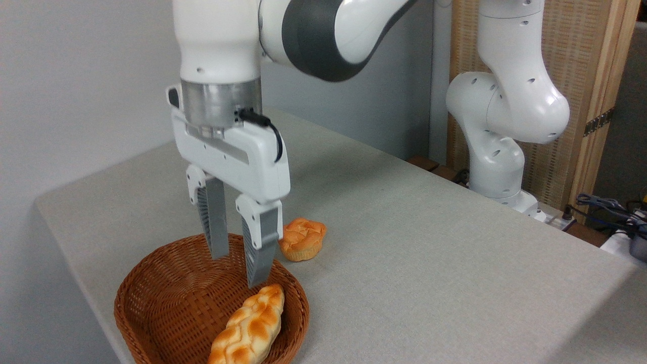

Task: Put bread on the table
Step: 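Lower the open gripper into the wicker basket over the braided loaf, then close the gripper on the braided loaf inside the basket, then lift the braided loaf out of the basket and carry it past the bun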

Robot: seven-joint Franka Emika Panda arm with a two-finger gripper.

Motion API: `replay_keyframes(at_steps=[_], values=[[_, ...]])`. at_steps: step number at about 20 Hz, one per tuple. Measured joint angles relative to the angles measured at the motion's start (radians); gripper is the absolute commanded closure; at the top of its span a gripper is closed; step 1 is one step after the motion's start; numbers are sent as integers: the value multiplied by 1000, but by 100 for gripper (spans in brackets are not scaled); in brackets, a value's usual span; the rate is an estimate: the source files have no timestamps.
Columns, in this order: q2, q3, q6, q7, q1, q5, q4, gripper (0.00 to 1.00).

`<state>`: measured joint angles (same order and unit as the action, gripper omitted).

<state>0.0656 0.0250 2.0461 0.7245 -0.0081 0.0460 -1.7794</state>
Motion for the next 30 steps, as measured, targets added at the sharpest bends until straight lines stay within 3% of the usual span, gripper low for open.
replay_keyframes(at_steps=[4, 7, 10, 11, 12, 13, 15, 24, 30], values=[[34, 3, 42, 0, 0, 26, -35, 0], [83, 6, 132, 0, 0, 32, -65, 0], [136, 7, 162, -2, 0, 84, -70, 0], [149, 7, 168, -2, 0, 92, -70, 9], [159, 7, 173, -2, 0, 98, -70, 32], [163, 7, 179, -2, -1, 103, -69, 50], [163, 7, 180, -2, -2, 104, -67, 63], [166, 7, 180, -2, -7, 104, -67, 69], [165, 7, 179, -2, -8, 104, -63, 79]])
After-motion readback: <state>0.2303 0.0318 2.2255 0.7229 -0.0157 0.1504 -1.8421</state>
